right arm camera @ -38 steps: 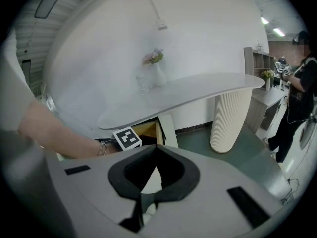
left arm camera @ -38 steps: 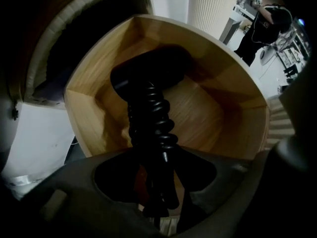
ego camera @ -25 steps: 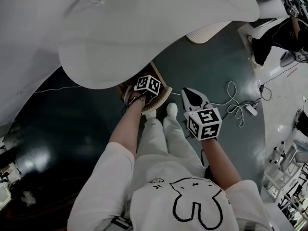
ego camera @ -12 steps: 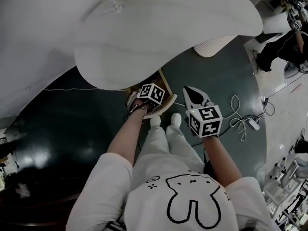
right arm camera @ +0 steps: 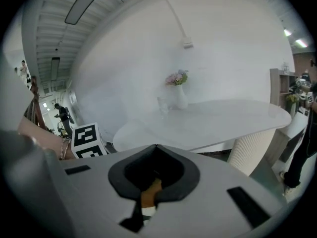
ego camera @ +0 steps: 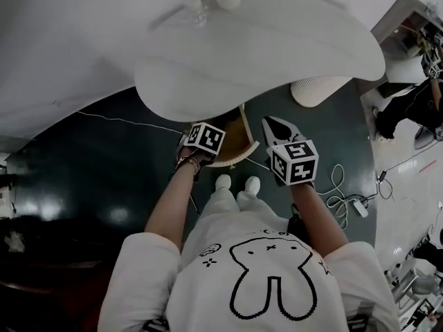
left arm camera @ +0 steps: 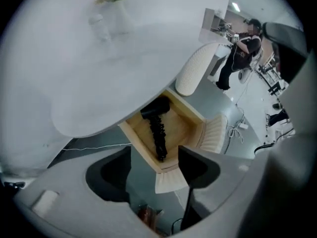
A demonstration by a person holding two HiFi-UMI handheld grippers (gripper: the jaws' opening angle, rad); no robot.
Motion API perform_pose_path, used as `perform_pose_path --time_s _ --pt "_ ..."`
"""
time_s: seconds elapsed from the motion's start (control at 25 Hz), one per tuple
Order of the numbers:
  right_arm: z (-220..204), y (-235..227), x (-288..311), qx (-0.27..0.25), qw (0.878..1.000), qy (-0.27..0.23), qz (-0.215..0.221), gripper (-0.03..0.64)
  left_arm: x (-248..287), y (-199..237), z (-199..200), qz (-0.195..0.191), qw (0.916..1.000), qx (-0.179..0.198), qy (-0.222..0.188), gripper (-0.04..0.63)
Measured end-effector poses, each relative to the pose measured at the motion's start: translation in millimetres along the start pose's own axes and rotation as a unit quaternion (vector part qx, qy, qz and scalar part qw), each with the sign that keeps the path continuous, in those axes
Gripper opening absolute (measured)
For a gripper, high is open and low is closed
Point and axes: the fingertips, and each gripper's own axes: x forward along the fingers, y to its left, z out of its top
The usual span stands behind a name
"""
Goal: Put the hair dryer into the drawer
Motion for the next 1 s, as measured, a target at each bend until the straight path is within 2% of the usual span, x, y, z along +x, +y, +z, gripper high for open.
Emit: perform_pose_path --time_s 0.2,0.32,0.44,0.64,0.72,0.84,1.0 --pt "24 13 -7 -0.03 0.999 -0.018 0.033 -0.003 -43 18 1 -0.012 0.9965 -0.061 -0.056 0.29" --pt "40 15 -12 -0.033 0.998 -0.036 0.039 -0.002 -74 25 11 -0.029 0.9888 -0.098 -0.109 0.29" --pt "58 20 -19 -0.042 0.997 -0.053 0.04 -0.002 -108 39 20 -0.015 0.978 -0.126 -0.166 0.29" --pt "85 36 -30 -0.069 0.994 -0.081 0.038 -0.002 -162 50 35 -0.005 0.9542 -0.141 -0.264 0.29" --pt "92 44 -37 -0.082 0.992 -0.091 0.035 -0.003 -184 54 37 0.007 0.943 -0.135 -0.304 0.29" --pt "104 55 -52 -0.094 0.989 -0.113 0.023 -0.002 -221 62 36 0.029 0.9218 -0.122 -0.367 0.288" --pt "115 73 -78 -0.111 0.984 -0.143 0.003 -0.003 -266 65 28 0.058 0.8975 -0.091 -0.428 0.287"
